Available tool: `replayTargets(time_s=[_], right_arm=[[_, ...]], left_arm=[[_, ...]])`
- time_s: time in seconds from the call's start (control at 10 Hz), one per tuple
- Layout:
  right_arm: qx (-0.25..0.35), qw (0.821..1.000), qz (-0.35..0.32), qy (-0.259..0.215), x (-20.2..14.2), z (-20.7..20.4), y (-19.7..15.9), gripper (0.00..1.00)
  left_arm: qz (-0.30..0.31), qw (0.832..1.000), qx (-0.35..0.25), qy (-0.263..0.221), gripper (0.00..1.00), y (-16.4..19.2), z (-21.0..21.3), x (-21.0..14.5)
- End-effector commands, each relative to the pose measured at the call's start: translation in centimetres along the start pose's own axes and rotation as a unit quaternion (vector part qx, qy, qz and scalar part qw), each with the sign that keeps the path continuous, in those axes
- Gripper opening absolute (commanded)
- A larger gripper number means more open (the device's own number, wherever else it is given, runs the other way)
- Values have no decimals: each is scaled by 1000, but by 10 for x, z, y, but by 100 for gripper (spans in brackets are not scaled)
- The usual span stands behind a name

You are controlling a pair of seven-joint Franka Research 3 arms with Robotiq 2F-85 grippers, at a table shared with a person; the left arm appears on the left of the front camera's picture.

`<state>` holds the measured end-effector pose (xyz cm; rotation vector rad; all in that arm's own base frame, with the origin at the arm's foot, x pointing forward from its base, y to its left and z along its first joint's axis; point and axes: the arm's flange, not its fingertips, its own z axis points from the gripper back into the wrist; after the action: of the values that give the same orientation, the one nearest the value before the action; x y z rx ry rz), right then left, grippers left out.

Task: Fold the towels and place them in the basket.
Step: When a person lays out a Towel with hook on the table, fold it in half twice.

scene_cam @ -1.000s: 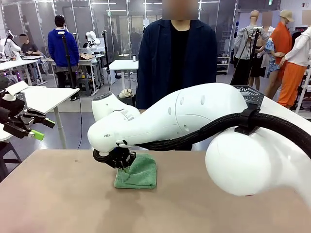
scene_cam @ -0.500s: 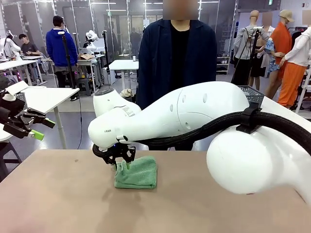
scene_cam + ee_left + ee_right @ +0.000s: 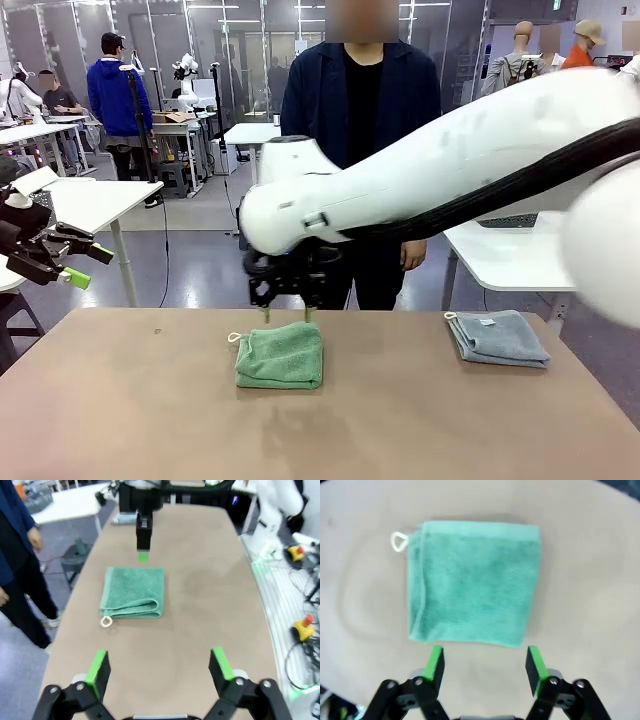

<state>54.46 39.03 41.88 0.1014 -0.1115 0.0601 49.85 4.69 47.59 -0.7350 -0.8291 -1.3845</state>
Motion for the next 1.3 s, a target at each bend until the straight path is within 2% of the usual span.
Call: replayTargets(time_s=[0.0,0.2,0.5,0.6,1.2], right_arm=[[63,998,3,-17,-33,-5,-57,82],[99,994,-29,-20,-30,-13,-82,82],[123,991,-52,-8,-28,-20,-93,82],[97,994,-54,-11,-22,-21,-88,82],[97,994,-54,-11,-22,-21,-88,82]], left_arm=[[-2,1000,0,-1,100,-1,1,1],[-2,1000,0,-1,100,-1,1,1],[-2,1000,0,-1,100,-1,1,1],[-2,1000,0,-1,100,-1,1,1],[-2,1000,0,-1,100,-1,1,1]])
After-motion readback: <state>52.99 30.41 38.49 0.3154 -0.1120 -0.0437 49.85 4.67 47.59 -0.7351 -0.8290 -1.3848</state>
